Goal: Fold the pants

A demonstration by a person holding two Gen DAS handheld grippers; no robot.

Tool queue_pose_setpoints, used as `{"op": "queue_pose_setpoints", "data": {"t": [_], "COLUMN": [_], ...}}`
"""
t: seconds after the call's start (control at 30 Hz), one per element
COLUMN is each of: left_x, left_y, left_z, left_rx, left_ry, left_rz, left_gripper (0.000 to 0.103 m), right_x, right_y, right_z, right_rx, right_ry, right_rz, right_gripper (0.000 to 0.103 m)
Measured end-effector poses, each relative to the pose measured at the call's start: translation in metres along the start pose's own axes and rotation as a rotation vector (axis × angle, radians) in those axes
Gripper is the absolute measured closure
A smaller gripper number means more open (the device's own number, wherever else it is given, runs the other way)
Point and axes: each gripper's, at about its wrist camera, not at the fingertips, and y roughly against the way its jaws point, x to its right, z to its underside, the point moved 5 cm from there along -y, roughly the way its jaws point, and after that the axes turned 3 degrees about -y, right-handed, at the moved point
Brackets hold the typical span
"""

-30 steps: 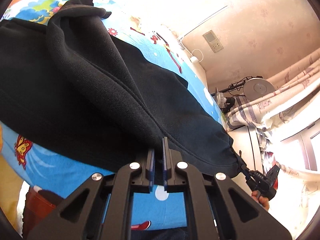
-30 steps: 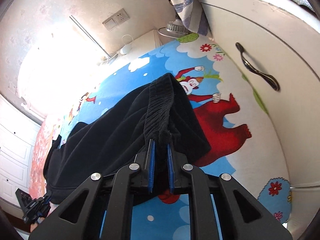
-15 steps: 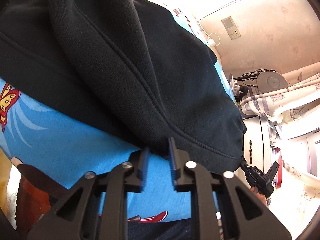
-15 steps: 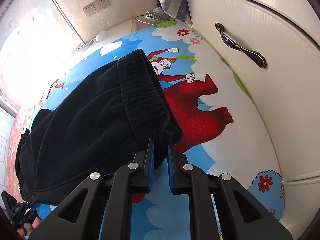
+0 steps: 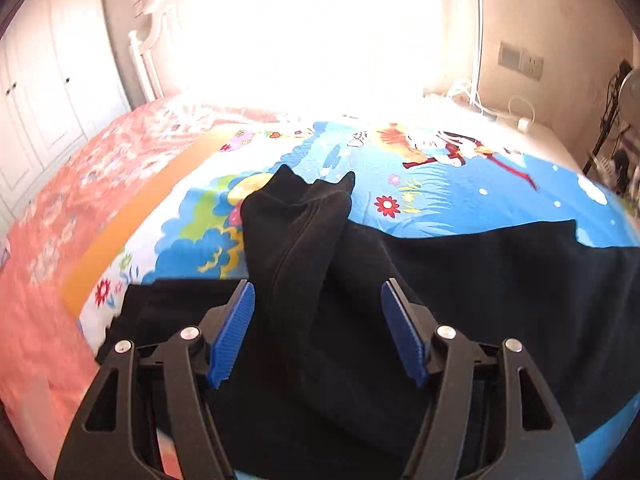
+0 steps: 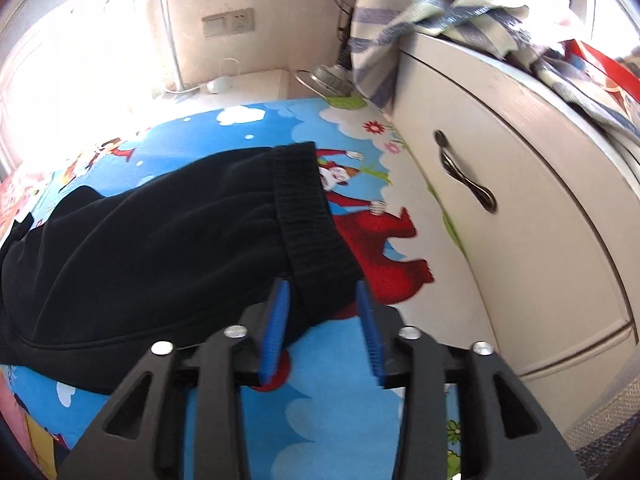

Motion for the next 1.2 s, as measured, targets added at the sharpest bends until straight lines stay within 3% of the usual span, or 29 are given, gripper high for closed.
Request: {"op": "queue_pose_setpoints", "data": {"t": [0.03,0.1,0.2,0.23,0.27,0.37,0.4,0.43,0.47,0.53,0.63,0.73,0.77,0.8,0.83,1.03,1.13,1.17,1.2], "left_x": [0.004,0.013,0.027,0.022,0.015,-0.025,-0.048,-0.074,-0.101,-0.156,-0.209,-0.224,-0.226,-0.227,-0.228,-0.24,-0.243,-0.244,-0.247], "left_y": [-0.021,-0.063,-0.124,-0.135,-0.136,-0.082,-0.057,-0.037,-0.018,0.007,-0.011,-0.02,-0.019,-0.019,-0.02,-0.043,-0.063,-0.069,-0.074], "left_z": [-0.013,-0.032,-0.038,-0.039,-0.041,-0.049,-0.045,-0.034,-0.015,0.032,0.113,0.155,0.159,0.159,0.158,0.149,0.151,0.15,0.148], "left_rx": [-0.024,-0.091,-0.253,-0.281,-0.288,-0.165,-0.122,-0.091,-0.067,0.0,-0.074,-0.072,-0.048,-0.027,-0.013,-0.04,-0.054,-0.058,-0.066], "left_ry": [-0.036,-0.099,-0.163,-0.161,-0.131,0.051,0.16,0.285,0.407,0.615,0.869,0.946,0.964,0.982,1.0,1.075,1.129,1.141,1.15], "left_rz": [-0.039,-0.09,-0.089,-0.114,-0.098,0.024,0.092,0.164,0.195,0.211,0.255,0.307,0.342,0.388,0.427,0.437,0.496,0.513,0.523], "left_gripper": [0.037,0.037,0.041,0.063,0.073,0.081,0.082,0.09,0.092,0.092,0.096,0.093,0.086,0.067,0.055,0.056,0.057,0.058,0.07], "right_x": [-0.013,-0.041,-0.066,-0.067,-0.066,-0.065,-0.064,-0.064,-0.063,-0.063,-0.063,-0.061,-0.06,-0.06,-0.06,-0.059,-0.06,-0.06,-0.06], "right_y": [-0.001,-0.009,-0.035,-0.045,-0.055,-0.056,-0.056,-0.056,-0.056,-0.056,-0.055,-0.054,-0.053,-0.053,-0.054,-0.054,-0.055,-0.056,-0.056], "right_z": [-0.002,-0.004,0.001,0.004,0.007,0.012,0.012,0.012,0.013,0.013,0.013,0.012,0.012,0.013,0.015,0.018,0.019,0.019,0.019], "right_rx": [0.013,0.02,-0.03,-0.063,-0.098,-0.093,-0.095,-0.097,-0.099,-0.1,-0.113,-0.128,-0.132,-0.134,-0.136,-0.127,-0.125,-0.125,-0.126], "right_ry": [0.023,0.089,0.158,0.17,0.176,0.192,0.2,0.199,0.194,0.188,0.193,0.198,0.198,0.2,0.205,0.206,0.213,0.214,0.216], "right_rz": [-0.028,-0.059,-0.034,-0.002,0.02,0.013,0.017,0.017,0.016,0.017,0.013,-0.009,-0.017,-0.023,-0.029,-0.041,-0.04,-0.04,-0.041], "right_gripper": [0.036,0.034,0.034,0.034,0.035,0.035,0.035,0.034,0.034,0.033,0.033,0.033,0.033,0.032,0.03,0.028,0.027,0.027,0.027]}}
